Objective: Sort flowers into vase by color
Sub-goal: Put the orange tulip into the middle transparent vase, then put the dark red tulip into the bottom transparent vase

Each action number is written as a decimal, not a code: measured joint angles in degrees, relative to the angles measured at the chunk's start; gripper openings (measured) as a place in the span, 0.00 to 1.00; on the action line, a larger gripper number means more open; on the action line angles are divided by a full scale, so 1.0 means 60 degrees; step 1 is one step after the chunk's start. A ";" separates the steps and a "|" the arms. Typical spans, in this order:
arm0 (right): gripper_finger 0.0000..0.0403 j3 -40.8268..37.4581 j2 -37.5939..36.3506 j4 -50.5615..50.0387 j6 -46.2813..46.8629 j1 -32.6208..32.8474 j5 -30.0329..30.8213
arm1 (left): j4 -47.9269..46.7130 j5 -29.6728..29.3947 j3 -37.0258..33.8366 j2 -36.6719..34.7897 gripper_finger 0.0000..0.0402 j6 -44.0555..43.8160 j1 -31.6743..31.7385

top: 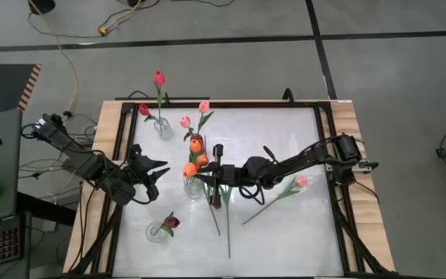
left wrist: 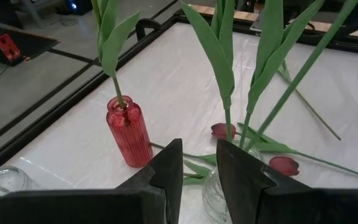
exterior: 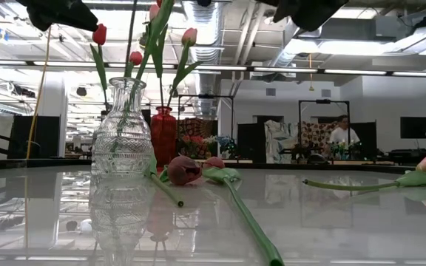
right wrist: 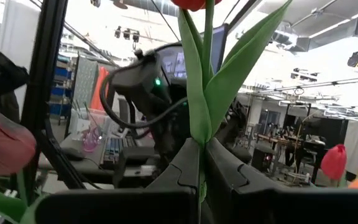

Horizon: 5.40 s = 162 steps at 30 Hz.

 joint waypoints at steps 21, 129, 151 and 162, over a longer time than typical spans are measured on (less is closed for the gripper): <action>0.15 0.0000 0.0024 -0.2219 0.1572 -0.0195 0.0073 | 0.0006 0.0009 0.0000 -0.0002 0.21 0.0001 -0.0001; 0.54 0.0098 0.0978 -1.2802 1.3256 0.1104 0.1474 | 0.0169 0.0993 -0.0004 0.0001 0.21 -0.0831 0.0000; 0.12 0.0069 0.1033 -1.2845 1.2939 0.0685 0.1577 | 0.0169 0.0945 -0.0004 -0.0002 0.21 -0.0826 -0.0003; 0.07 0.0000 0.0327 -1.3089 1.2304 0.0688 0.1564 | 0.0169 0.0945 -0.0004 0.0001 0.21 -0.0822 -0.0004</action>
